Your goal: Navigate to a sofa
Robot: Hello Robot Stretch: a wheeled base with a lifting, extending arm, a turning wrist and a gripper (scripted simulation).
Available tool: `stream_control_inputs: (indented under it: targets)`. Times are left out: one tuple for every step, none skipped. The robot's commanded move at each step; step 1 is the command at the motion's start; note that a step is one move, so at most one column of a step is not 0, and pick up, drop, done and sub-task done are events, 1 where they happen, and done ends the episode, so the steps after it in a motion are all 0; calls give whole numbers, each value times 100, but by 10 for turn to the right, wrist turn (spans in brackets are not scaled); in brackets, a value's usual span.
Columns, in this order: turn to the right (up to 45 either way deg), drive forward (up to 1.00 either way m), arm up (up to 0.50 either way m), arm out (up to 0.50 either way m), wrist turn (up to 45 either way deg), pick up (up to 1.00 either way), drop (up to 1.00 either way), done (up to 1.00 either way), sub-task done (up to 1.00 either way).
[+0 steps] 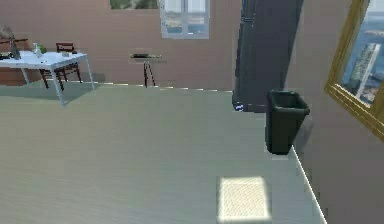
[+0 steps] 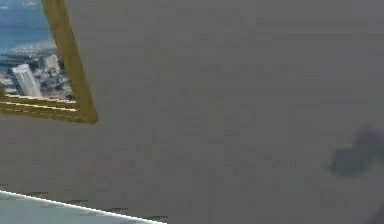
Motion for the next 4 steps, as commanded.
stream_control_inputs:
  targets:
    - [0,75,0,0,0,0,0,0,0]
    - [-450,0,0,0,0,0,0,0,0]
    - [-90,0,0,0,0,0,0,0,0]
    - [0,55,0,0,0,0,0,0,0]
